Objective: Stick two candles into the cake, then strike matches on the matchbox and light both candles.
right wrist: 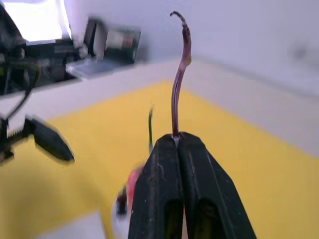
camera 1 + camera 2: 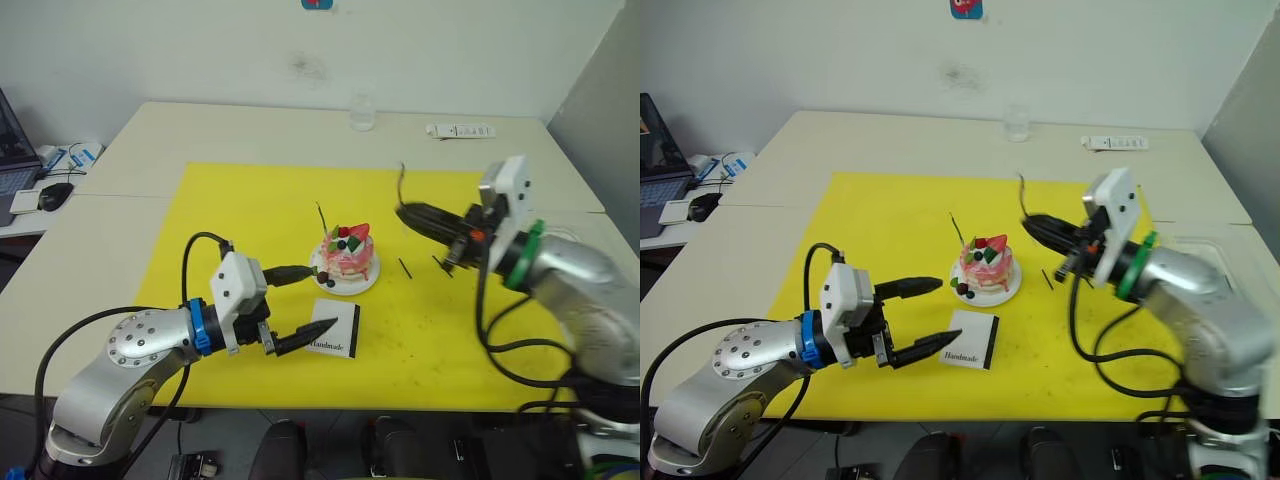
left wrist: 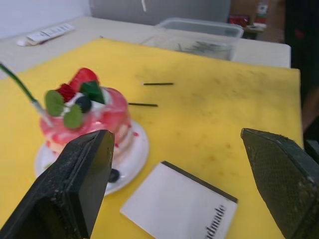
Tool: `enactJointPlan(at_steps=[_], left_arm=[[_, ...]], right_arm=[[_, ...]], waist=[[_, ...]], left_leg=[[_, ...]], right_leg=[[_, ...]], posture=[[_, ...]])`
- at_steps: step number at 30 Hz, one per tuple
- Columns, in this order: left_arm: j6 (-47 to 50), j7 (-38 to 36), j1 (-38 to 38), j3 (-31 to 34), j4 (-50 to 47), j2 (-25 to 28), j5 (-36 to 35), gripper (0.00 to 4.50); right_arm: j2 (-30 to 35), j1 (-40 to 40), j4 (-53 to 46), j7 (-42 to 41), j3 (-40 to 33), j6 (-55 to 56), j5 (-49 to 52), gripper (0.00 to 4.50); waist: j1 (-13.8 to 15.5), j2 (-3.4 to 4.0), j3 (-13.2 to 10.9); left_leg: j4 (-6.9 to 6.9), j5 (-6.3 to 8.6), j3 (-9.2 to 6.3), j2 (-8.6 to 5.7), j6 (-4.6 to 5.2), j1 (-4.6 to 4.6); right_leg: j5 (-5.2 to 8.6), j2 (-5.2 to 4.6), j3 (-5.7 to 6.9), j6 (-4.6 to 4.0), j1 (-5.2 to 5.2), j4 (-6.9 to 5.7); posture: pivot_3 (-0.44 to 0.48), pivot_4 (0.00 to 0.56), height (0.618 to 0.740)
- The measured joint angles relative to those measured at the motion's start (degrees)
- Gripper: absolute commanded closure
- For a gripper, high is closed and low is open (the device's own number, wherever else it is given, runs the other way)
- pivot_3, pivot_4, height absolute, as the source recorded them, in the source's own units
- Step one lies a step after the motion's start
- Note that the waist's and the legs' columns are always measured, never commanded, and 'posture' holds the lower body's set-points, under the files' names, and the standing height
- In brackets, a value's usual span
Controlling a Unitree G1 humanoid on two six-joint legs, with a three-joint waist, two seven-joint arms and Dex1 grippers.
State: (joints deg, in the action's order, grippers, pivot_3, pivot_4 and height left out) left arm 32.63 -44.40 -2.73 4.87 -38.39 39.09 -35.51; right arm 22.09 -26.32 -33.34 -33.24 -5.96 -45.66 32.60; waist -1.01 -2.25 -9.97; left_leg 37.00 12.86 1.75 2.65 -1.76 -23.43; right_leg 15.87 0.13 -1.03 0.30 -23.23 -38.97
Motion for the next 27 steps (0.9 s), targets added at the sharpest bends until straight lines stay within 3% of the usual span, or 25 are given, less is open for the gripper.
enactJointPlan(at_steps=[5, 12, 27], left_arm=[[-0.01, 2.16, -0.17, 0.3, 1.51, -1.99, -0.5, 0.0], [-0.52, 1.98, -3.24, 0.78, 3.2, -3.06, -2.3, 0.0], [-0.51, -1.34, -5.39, 0.91, 5.09, -0.49, -3.33, 0.0]], right_arm=[[-7.21, 3.74, 8.33, 0.78, 6.49, 18.38, -8.43, 4.47], [-9.95, 6.64, 19.15, -0.65, 10.26, 33.62, -14.17, 4.47], [-13.31, 7.46, 29.38, -0.71, 11.85, 43.03, -16.37, 4.47]], waist=[[0.01, 0.0, 0.0], [-0.05, 0.0, 0.0], [-0.47, 0.02, 0.0]], left_leg=[[0.01, 0.0, 0.02, -0.03, 0.0, 0.01], [0.01, 0.0, -0.05, 0.06, 0.01, 0.1], [-0.01, 0.0, -0.05, 0.09, 0.01, 0.1]], right_leg=[[-0.01, -0.07, 0.01, -0.01, 0.01, -0.03], [-0.05, -0.04, 0.04, -0.08, 0.03, -0.12], [-0.05, -0.07, 0.02, -0.08, 0.03, -0.11]], posture=[[0.0, 0.15, 0.74], [0.0, 0.15, 0.74], [0.0, 0.15, 0.74]])
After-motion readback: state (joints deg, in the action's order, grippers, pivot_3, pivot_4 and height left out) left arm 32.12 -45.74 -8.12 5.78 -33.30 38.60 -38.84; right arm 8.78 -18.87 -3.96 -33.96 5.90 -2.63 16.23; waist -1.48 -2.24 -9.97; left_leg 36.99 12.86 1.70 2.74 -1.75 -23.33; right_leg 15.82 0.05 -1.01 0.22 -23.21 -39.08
